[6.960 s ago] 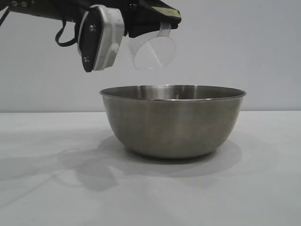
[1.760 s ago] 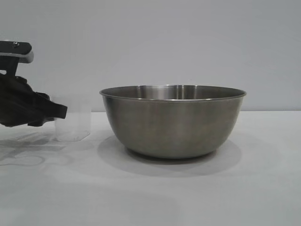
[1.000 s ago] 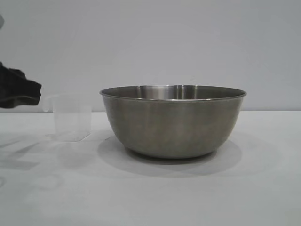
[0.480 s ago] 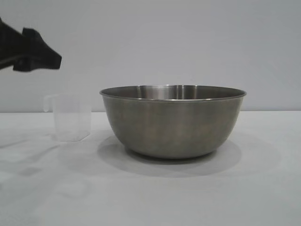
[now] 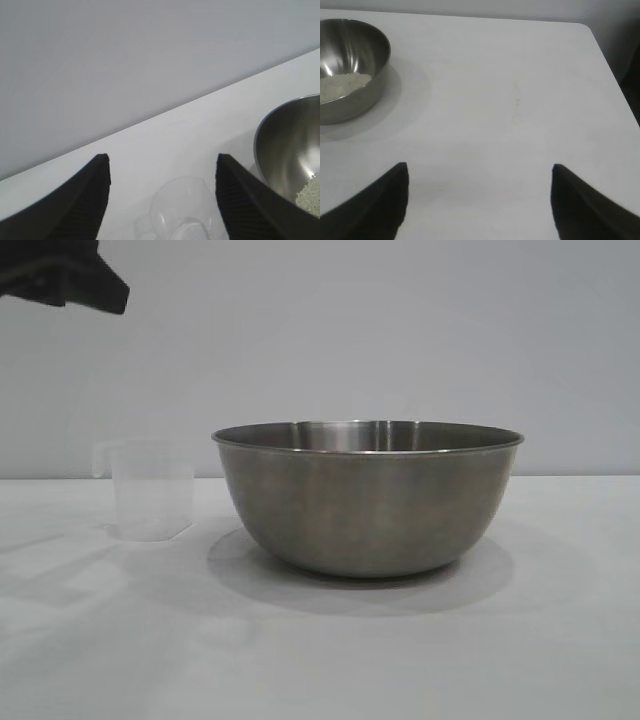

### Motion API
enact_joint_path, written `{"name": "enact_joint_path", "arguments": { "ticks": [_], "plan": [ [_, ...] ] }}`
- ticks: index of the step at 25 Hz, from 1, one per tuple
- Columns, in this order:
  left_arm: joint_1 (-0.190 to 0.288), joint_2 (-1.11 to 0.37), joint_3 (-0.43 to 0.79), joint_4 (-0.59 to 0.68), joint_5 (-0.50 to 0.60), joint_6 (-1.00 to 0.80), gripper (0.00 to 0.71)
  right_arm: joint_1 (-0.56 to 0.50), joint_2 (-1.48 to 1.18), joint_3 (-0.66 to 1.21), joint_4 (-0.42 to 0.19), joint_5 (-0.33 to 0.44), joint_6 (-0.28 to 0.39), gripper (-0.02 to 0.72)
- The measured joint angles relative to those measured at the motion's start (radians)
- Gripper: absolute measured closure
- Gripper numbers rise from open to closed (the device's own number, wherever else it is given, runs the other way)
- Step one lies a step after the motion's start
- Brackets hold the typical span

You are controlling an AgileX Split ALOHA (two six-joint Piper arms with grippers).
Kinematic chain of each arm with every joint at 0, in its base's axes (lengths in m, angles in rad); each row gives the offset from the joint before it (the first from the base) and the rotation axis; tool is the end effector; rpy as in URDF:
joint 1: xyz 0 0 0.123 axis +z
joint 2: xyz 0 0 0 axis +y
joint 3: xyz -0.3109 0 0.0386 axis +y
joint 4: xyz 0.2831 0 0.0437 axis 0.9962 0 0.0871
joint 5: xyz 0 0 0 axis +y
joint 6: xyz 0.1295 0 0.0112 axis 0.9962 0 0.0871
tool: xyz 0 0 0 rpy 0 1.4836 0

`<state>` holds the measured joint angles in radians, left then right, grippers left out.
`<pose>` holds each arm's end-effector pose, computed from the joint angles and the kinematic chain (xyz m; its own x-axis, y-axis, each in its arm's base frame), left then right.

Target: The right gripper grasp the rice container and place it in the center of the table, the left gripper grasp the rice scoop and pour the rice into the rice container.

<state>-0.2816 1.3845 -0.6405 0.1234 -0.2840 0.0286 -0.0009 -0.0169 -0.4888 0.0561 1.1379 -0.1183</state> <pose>0.3245 -0.0985 0.2284 -0.3027 0.2401 -0.9224 0.3568 0.9259 0.1239 0.0260 0.0066 0.2644 -0.5116 -0.0940 -0.8541 -0.0914 0.9943 -0.0547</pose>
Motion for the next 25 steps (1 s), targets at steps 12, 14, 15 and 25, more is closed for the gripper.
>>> {"name": "enact_joint_path", "arguments": {
  "ticks": [12,14,15,25],
  "plan": [
    [0.000,-0.104,-0.123,0.000,0.608,0.000,0.254,0.000,0.000,0.000,0.000,0.000,0.000,0.149],
    [0.000,-0.132,-0.125,0.000,0.700,0.000,0.254,0.000,0.000,0.000,0.000,0.000,0.000,0.149],
    [0.000,-0.149,-0.125,0.000,0.746,0.000,0.254,0.000,0.000,0.000,0.000,0.000,0.000,0.149],
    [0.000,-0.374,-0.125,0.000,1.084,0.018,0.254,0.000,0.000,0.000,0.000,0.000,0.000,0.149]
  ]
}}
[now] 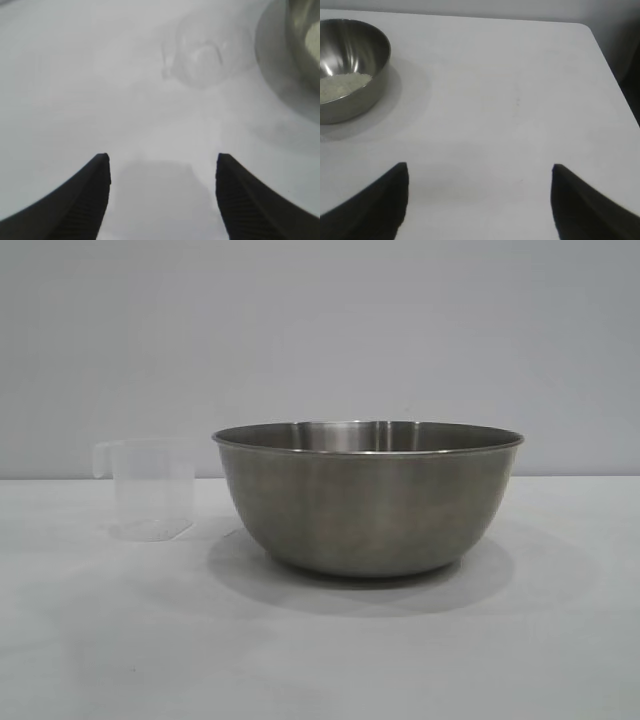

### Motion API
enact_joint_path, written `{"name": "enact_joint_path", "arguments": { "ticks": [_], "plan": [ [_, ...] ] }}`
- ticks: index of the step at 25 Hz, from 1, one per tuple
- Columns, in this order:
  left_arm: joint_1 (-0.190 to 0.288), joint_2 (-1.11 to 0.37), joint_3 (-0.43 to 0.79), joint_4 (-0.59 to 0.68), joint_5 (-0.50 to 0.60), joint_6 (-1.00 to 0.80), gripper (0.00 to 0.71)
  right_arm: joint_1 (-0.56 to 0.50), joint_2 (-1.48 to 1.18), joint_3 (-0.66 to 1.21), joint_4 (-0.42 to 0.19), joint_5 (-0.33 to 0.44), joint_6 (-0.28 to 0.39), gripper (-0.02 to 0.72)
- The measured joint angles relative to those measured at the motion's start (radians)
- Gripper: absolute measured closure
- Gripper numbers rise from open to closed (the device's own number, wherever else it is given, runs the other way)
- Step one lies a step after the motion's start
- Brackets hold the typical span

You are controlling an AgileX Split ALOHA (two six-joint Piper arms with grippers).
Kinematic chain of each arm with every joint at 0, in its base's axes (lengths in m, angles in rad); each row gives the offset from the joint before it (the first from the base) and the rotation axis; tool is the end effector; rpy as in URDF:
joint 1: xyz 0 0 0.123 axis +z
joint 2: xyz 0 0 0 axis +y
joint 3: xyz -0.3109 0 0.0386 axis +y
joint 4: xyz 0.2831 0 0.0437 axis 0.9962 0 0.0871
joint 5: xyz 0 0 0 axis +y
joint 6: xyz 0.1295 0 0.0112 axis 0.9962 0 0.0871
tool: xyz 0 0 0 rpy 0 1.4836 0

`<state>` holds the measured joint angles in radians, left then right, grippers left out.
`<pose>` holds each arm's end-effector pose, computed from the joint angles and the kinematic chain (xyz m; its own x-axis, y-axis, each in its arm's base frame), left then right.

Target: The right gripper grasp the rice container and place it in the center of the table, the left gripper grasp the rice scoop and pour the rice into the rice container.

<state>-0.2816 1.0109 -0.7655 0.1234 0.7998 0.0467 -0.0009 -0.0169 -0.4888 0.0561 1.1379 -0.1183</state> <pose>0.2218 -0.0522 0.2748 -0.7466 0.3534 -0.5636 0.3296 0.9324 0.1480 0.0260 0.0066 0.2644 -0.5116 -0.0940 -0.8541 -0.0914 0.9943 -0.0547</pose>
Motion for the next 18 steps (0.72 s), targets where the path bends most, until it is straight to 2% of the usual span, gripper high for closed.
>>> {"name": "enact_joint_path", "arguments": {
  "ticks": [18],
  "plan": [
    [0.000,-0.530,0.011,-0.063,0.442,-0.002,0.254,0.000,0.000,0.000,0.000,0.000,0.000,0.149]
  ]
}}
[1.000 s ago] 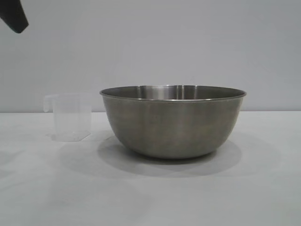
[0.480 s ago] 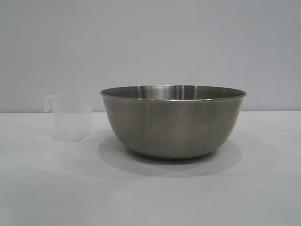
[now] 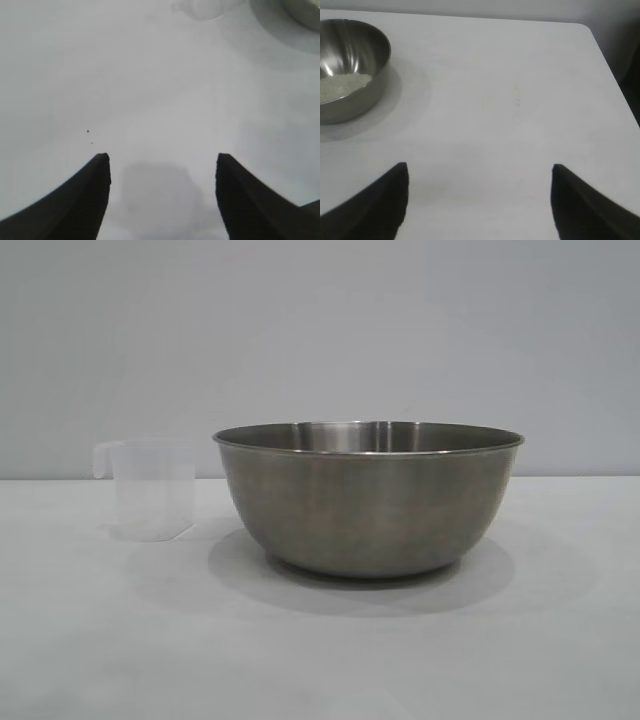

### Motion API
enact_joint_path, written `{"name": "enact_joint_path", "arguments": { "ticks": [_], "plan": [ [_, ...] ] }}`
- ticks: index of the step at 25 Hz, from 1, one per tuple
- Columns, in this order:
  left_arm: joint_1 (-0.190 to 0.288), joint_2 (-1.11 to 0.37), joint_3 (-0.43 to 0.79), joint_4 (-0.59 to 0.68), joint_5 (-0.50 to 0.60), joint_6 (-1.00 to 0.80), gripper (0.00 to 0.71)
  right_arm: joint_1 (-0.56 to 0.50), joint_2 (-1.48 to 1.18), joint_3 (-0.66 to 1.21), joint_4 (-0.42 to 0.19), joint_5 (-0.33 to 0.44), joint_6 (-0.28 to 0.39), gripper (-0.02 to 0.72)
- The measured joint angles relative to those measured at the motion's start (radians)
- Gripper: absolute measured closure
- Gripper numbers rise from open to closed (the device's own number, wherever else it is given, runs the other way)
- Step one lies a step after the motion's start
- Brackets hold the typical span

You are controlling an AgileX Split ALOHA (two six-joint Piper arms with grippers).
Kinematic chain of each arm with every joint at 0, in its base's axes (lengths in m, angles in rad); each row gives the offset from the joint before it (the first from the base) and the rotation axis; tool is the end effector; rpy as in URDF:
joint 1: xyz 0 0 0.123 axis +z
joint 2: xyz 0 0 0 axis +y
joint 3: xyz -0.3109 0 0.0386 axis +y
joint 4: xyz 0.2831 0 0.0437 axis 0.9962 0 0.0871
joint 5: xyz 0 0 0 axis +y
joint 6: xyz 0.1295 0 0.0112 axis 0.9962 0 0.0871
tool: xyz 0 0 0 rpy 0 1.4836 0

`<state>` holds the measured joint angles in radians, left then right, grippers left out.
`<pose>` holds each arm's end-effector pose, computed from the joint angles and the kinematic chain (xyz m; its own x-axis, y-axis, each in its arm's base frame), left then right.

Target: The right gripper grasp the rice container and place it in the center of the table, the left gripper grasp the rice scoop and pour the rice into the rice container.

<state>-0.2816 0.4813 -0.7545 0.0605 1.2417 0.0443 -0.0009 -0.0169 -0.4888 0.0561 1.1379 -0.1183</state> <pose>0.0843 -0.0166 0.3194 -0.7238 0.2757 -0.6325 0.2892 0.9535 0.0847 0.0260 0.0066 0.2644 -0.5116 -0.0940 -0.8541 -0.0914 0.9943 -0.0547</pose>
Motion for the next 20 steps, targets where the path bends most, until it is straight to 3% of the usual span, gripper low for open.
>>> {"name": "enact_joint_path", "arguments": {
  "ticks": [7,11,20],
  "plan": [
    [0.000,-0.228,0.159,-0.031,0.013,0.000,0.254,0.000,0.000,0.000,0.000,0.000,0.000,0.149],
    [0.000,-0.334,0.228,-0.083,-0.076,0.000,0.254,0.000,0.000,0.000,0.000,0.000,0.000,0.149],
    [0.000,-0.390,0.270,-0.065,-0.120,-0.013,0.254,0.000,0.000,0.000,0.000,0.000,0.000,0.149]
  ]
}}
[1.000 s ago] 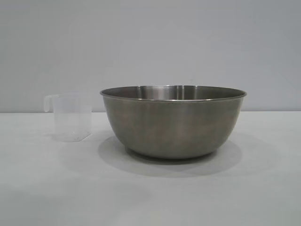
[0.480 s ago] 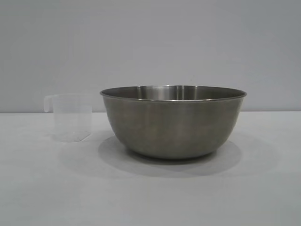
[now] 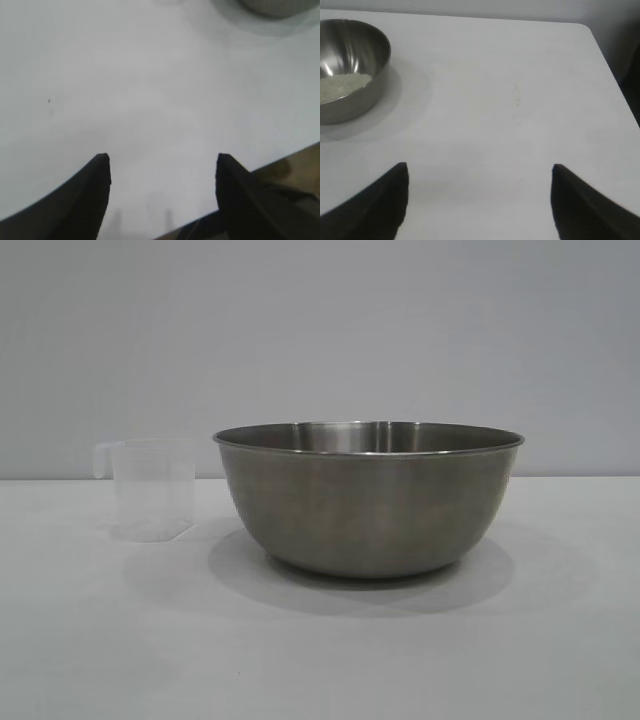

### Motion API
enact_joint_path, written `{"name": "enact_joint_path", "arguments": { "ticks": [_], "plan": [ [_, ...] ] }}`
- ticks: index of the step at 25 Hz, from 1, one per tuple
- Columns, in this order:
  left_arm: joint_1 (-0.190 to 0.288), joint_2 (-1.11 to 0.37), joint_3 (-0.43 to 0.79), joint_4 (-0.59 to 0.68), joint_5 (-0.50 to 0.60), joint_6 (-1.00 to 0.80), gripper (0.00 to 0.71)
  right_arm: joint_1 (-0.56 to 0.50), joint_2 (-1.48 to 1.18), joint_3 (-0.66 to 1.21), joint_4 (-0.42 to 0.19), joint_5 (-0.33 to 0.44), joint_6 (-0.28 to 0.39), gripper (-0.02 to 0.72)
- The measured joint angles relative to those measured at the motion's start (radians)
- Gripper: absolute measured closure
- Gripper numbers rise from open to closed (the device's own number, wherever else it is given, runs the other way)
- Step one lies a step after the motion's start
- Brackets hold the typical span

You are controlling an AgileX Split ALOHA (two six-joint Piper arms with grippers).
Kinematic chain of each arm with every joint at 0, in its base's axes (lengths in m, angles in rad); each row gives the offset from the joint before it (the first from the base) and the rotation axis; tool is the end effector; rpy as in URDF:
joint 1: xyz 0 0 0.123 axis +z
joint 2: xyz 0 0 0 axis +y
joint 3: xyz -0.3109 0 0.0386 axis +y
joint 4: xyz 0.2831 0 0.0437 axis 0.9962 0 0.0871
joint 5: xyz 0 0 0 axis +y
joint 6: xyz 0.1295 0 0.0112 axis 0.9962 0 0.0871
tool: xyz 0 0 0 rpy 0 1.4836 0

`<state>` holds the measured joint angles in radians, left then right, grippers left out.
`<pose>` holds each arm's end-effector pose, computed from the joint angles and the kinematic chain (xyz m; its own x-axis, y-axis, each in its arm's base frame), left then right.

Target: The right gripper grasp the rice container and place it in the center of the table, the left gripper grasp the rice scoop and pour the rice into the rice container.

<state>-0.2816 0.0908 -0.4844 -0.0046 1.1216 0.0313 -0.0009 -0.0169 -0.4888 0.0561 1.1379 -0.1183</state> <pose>0.0409 -0.0124 0.2608 -0.5658 0.1942 -0.8013 0.2978 0.9544 0.0210 0.0260 0.0066 0.2644 -0.5116 -0.0940 -0.8541 -0.0914 0.9943 -0.0547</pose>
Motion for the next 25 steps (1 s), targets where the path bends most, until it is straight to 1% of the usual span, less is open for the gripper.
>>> {"name": "enact_joint_path", "arguments": {
  "ticks": [21,22,23,25],
  "plan": [
    [0.000,-0.004,0.000,0.002,-0.002,0.000,0.254,0.000,0.000,0.000,0.000,0.000,0.000,0.149],
    [0.005,-0.010,0.000,0.002,-0.002,0.000,0.254,0.000,0.000,0.000,0.000,0.000,0.000,0.149],
    [0.020,-0.015,0.000,0.002,-0.002,0.000,0.254,0.000,0.000,0.000,0.000,0.000,0.000,0.149],
    [0.066,-0.019,0.000,0.002,-0.002,0.000,0.254,0.000,0.000,0.000,0.000,0.000,0.000,0.149]
  ]
}}
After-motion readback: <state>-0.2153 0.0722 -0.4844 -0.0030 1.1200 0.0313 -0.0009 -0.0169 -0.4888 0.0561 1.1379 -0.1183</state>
